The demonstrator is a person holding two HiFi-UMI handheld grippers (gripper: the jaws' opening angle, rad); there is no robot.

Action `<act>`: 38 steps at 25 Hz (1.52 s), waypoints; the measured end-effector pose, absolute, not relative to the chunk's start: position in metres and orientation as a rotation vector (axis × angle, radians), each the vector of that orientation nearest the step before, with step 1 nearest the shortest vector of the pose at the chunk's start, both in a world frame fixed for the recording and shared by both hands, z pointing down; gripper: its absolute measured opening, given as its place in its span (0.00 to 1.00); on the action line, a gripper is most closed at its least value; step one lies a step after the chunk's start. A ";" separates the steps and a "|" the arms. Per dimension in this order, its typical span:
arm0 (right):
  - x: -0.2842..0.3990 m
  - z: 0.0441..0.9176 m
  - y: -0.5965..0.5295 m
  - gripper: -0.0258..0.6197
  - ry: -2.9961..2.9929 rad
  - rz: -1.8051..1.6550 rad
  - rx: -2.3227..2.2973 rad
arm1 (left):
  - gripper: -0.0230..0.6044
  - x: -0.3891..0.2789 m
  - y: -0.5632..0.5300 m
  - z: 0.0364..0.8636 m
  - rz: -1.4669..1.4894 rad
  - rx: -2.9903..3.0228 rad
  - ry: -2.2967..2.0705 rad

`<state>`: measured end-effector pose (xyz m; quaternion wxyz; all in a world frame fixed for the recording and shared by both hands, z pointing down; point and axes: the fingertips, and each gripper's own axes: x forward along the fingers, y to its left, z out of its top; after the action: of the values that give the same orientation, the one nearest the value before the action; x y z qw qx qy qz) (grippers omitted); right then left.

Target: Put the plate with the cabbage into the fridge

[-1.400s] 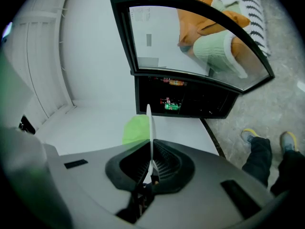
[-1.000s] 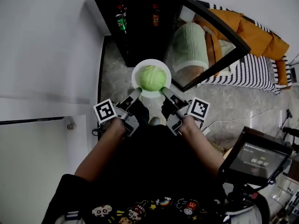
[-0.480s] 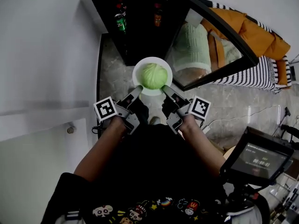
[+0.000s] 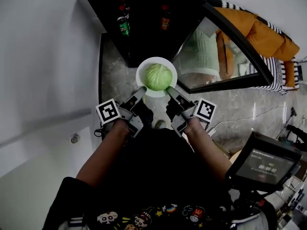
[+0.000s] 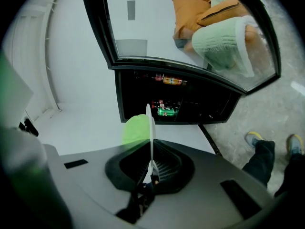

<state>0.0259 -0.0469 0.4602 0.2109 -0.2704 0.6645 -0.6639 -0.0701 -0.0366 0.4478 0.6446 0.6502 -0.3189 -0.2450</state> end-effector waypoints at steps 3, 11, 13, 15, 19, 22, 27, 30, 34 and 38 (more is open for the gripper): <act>0.026 0.458 -0.047 0.07 1.853 -1.832 -0.767 | 0.05 -0.069 -0.039 0.447 -0.566 1.488 -0.704; 0.028 0.458 -0.047 0.07 1.822 -1.832 -0.806 | 0.05 -0.068 -0.041 0.445 -0.526 1.489 -0.691; 0.029 0.459 -0.046 0.07 1.825 -1.821 -0.816 | 0.05 -0.067 -0.040 0.447 -0.514 1.489 -0.687; 0.029 0.459 -0.047 0.07 1.824 -1.811 -0.819 | 0.05 -0.066 -0.042 0.445 -0.511 1.485 -0.679; 0.028 0.459 -0.046 0.07 1.824 -1.817 -0.809 | 0.05 -0.066 -0.041 0.445 -0.519 1.472 -0.688; 0.028 0.459 -0.048 0.07 1.845 -1.812 -0.811 | 0.05 -0.068 -0.041 0.446 -0.527 1.477 -0.713; 0.023 0.447 -0.050 0.07 1.896 -1.801 -0.769 | 0.05 -0.074 -0.038 0.436 -0.576 1.500 -0.760; 0.025 0.447 -0.049 0.07 1.905 -1.770 -0.761 | 0.05 -0.073 -0.039 0.436 -0.567 1.546 -0.755; 0.027 0.452 -0.049 0.07 1.878 -1.709 -0.763 | 0.05 -0.067 -0.043 0.440 -0.535 1.585 -0.714; 0.028 0.453 -0.045 0.07 1.825 -1.776 -0.806 | 0.05 -0.068 -0.042 0.440 -0.500 1.546 -0.716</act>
<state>0.0280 -0.0455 0.4535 0.2330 -0.2935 0.6645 -0.6465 -0.0680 -0.0423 0.4395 0.6309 0.6755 -0.3128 -0.2186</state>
